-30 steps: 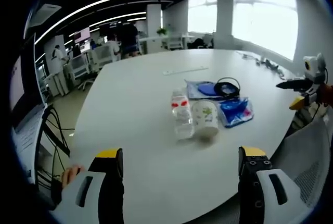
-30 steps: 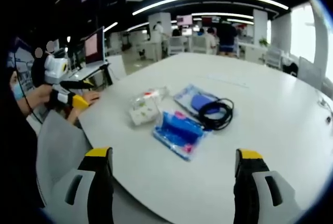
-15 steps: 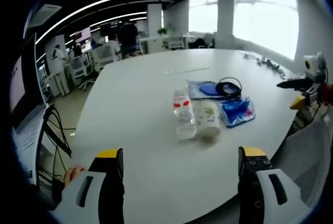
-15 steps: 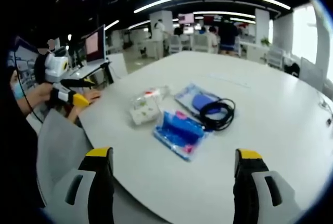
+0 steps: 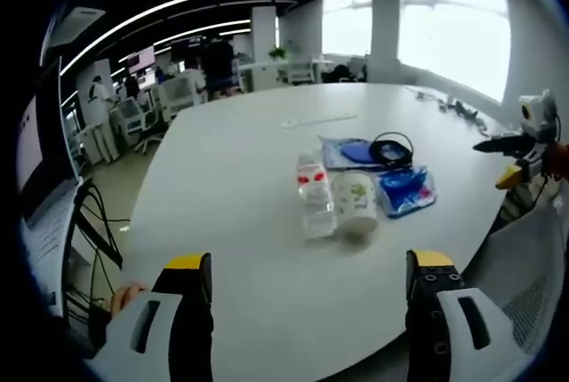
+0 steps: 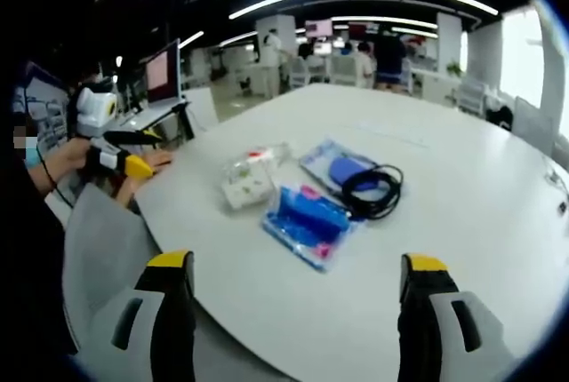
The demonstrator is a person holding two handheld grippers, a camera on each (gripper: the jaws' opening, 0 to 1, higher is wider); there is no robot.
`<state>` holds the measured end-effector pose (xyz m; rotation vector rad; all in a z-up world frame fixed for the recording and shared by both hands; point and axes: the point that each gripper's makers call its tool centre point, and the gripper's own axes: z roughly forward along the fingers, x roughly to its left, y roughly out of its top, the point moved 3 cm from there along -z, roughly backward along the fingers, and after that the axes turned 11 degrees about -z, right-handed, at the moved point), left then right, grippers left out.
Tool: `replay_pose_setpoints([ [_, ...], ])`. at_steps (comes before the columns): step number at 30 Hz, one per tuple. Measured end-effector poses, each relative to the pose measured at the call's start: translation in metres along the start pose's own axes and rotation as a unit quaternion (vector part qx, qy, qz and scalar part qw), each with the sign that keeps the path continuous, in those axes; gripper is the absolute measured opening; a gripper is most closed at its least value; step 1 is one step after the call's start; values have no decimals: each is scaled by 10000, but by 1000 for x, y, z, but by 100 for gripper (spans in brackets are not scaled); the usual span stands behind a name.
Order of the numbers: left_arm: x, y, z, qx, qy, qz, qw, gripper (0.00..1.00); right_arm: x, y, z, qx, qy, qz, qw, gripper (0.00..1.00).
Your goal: Arrange the tabletop items into an orderly group along one side of the table until the central work area is clear of visible clutter.
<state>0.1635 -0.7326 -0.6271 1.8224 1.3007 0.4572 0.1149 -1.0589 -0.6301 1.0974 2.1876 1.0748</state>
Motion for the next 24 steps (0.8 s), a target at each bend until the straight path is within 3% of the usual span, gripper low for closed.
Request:
replay_pose_setpoints([
  [24,8,2,5,38,24,-136,9999,86,1,-1,5,22,58,21,10000,94],
])
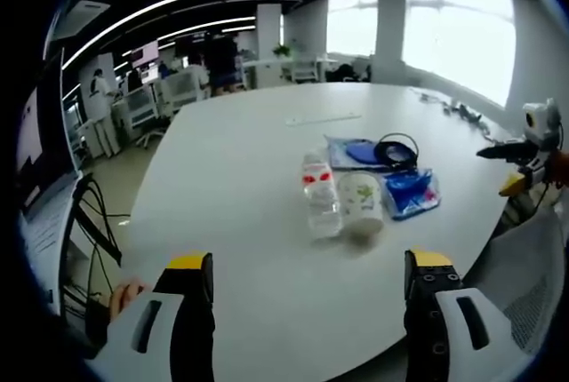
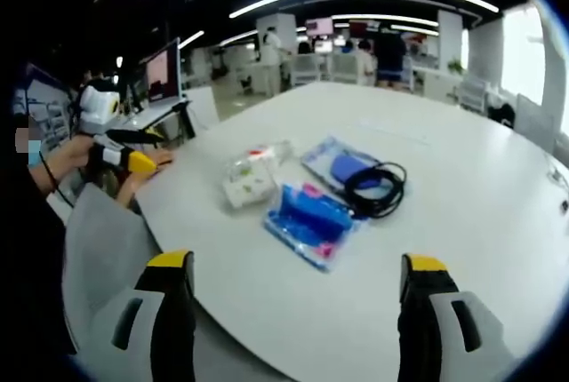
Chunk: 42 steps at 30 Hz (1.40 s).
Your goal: Arrange the tabletop items into an orderly group along one side of the table until the central work area is clear of visible clutter.
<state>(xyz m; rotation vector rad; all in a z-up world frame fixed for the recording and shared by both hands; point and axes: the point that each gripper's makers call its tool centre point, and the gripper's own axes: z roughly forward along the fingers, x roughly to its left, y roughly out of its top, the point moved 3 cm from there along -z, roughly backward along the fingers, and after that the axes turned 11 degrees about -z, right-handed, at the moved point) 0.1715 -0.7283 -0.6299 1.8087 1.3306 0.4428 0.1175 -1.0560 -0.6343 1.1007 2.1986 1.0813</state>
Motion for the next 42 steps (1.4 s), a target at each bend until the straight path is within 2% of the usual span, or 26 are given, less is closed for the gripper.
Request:
replay_pose_setpoints([
  [24,4,16,25,114,-135,131,9998,83,0,2,15,100,132,-42,9999,94],
  [29,3,21,33,169,-190,264,9993,82,0,3,17,99,167,-45,9998,94],
  [42,-4,33,59,177,-385,232,9988,80,3,4,25,195,259,-118,9994,93],
])
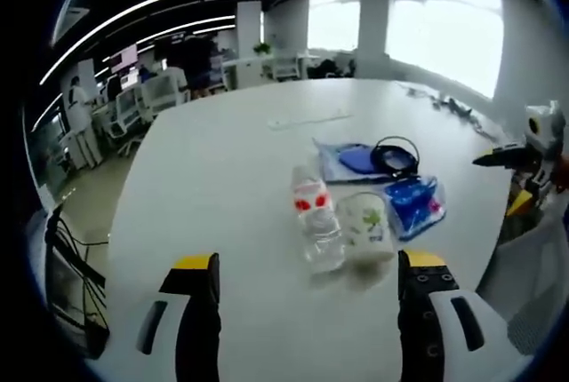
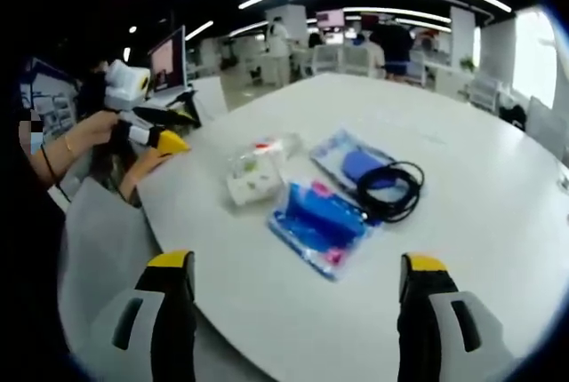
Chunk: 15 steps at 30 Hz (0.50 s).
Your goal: Arrange the tabletop items into an orderly group along one side of the table until the central work area is clear of visible clutter.
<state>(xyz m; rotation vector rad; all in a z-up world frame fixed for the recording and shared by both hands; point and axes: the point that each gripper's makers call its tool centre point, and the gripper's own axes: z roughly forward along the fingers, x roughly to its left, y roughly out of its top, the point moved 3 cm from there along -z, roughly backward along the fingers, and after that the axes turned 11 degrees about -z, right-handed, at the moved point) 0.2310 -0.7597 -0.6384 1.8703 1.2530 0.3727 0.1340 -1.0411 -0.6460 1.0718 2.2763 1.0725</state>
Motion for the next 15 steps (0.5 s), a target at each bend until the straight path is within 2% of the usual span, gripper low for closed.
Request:
replay_pose_setpoints([
  [15,3,2,29,253,-134,97,9995,78,-6,6,8,-46,46,-20,10000,93],
])
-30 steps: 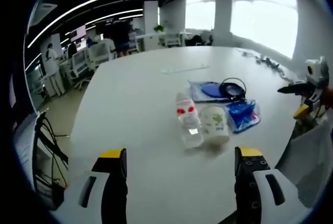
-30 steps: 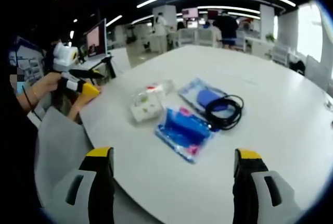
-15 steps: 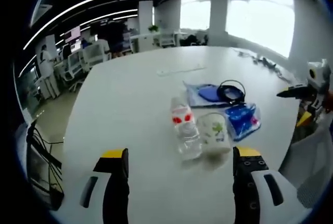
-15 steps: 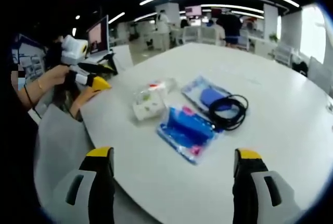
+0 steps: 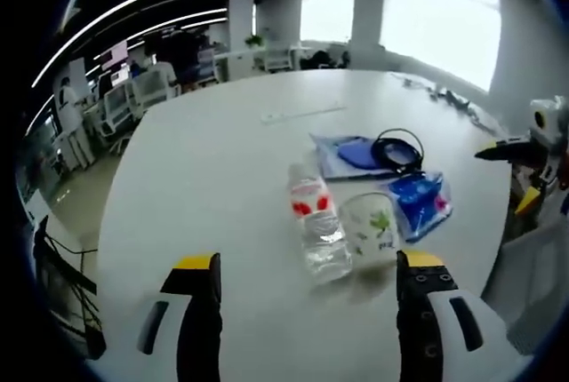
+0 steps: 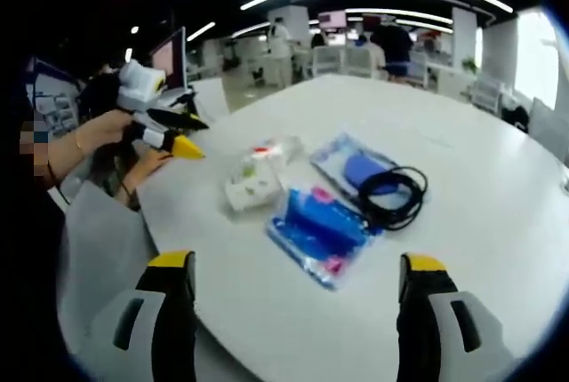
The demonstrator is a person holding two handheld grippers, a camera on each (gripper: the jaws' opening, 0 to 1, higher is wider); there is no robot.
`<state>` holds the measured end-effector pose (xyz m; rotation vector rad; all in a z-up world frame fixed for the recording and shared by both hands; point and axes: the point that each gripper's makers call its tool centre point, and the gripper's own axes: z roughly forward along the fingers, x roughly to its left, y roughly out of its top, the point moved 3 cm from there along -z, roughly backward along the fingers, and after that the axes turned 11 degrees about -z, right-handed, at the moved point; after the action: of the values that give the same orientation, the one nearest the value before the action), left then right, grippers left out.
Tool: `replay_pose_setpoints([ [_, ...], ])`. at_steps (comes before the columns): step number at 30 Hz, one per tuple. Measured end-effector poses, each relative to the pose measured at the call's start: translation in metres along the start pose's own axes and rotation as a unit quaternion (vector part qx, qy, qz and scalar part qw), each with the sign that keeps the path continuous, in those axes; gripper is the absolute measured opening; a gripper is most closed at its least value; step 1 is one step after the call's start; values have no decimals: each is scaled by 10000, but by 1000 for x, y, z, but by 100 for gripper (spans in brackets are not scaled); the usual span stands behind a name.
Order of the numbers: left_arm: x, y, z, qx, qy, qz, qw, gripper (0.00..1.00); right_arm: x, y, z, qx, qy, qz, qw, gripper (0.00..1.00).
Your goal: Arrange the tabletop items into an orderly group along one side of the table until the central work area is clear of visible clutter.
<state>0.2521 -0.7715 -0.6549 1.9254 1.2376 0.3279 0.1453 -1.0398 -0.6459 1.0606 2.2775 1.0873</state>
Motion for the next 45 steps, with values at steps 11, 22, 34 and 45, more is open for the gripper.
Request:
replay_pose_setpoints([
  [11,-2,2,19,177,-101,22,9998,73,-4,6,3,-201,-26,92,9998,93],
  [22,-10,6,38,337,-322,-33,9989,65,-2,3,6,-340,32,192,9992,93],
  [34,-17,8,58,509,-443,89,9977,62,-4,2,9,-406,23,286,9988,92],
  [45,-12,9,74,621,-488,103,9968,57,-6,-3,12,-387,6,363,9986,92],
])
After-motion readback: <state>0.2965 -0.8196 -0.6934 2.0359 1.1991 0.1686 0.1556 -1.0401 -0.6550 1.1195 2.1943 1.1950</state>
